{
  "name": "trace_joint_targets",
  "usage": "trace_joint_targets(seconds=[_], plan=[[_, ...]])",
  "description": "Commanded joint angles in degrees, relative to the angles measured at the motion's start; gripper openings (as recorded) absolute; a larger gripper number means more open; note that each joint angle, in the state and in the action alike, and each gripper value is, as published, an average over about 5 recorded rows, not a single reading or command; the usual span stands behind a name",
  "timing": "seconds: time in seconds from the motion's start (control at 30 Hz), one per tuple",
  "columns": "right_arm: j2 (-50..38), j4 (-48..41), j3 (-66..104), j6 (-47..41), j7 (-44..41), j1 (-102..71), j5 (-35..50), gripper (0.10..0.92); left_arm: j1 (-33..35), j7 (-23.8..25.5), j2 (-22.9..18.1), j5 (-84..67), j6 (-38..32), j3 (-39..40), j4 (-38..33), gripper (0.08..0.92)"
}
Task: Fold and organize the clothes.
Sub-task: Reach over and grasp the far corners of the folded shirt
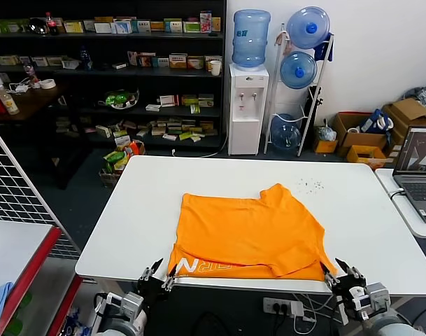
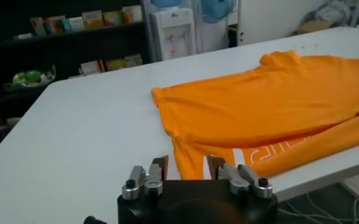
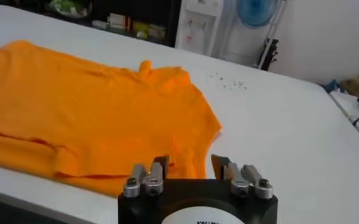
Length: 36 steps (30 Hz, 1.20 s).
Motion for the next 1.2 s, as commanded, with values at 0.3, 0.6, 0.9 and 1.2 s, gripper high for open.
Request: trace_joint_targets(seconds=[0.3,0.6,0.9,1.2], plan=[[-1.79,-22.18,-10.64,3.33,-3.05,30.29,8.93,0.82,-24.46,-1.21,-3.51,-4.9,-2.09,5.62,17.07,0.813],[-1.35,-37.69,-16.82,-0.83,-7.57,45.84,8.53,0.823,-37.76,-2.15,-5.19,-9.51,-0.74,10.69,30.5,0.823],[3.03,-50.56,-20.11,-1.51,-8.06,55.58,5.39,0.823,-46.54,-2.9,-8.34,-11.9,-0.36,15.02,43.15,0.823],[7.23,-60.99,-20.53,0.46,-9.84,59.43,0.73,0.823,-51.59,-2.58,-10.96,-12.08,-0.67,15.91,52.36,0.823]])
